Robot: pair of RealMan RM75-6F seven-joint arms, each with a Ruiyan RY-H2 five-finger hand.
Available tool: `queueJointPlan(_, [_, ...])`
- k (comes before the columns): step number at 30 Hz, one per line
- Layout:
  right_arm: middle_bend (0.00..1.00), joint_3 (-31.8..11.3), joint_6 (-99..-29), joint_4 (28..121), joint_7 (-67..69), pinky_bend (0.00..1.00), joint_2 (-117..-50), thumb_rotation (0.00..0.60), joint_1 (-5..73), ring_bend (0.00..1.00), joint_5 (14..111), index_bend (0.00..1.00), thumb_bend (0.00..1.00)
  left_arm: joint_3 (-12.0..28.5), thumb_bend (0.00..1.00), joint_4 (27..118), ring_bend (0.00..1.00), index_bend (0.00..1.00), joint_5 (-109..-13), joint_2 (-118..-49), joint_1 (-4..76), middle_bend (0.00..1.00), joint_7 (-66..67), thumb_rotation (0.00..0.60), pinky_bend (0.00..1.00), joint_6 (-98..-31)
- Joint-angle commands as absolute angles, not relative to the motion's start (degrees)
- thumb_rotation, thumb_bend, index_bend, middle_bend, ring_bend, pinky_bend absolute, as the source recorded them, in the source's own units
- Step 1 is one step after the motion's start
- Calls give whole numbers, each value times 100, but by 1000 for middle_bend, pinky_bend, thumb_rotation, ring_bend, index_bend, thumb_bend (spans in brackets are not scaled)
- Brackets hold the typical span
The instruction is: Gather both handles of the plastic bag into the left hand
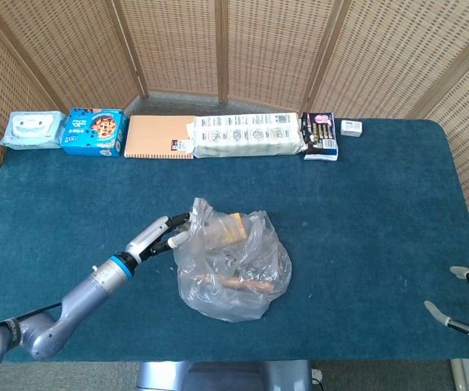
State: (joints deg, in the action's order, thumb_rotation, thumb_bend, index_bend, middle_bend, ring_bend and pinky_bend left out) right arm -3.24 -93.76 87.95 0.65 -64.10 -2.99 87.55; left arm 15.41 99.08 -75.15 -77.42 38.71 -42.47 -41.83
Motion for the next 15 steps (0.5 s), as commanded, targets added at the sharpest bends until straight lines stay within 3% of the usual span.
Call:
queueJointPlan(1, [382, -328, -9397, 8778, 91, 326, -6415, 245, -310, 375, 8764, 305, 198, 1616, 1, 9604, 195, 235, -7337, -8217, 3879, 232, -4515, 0, 240, -4415])
queueJointPlan(8, [383, -326, -9457, 8748, 150, 326, -6399, 250, -363, 375, 8769, 305, 198, 1811, 25, 9136, 251, 247, -6950, -8913, 3891, 291, -5161, 0, 249, -4527])
queueJointPlan(15, [383, -335, -9510, 8760, 162, 325, -6380, 251, -384, 375, 8809, 305, 198, 2074, 33, 9068, 323, 309, -7121, -8894, 3977, 333, -6410, 0, 356, -4041])
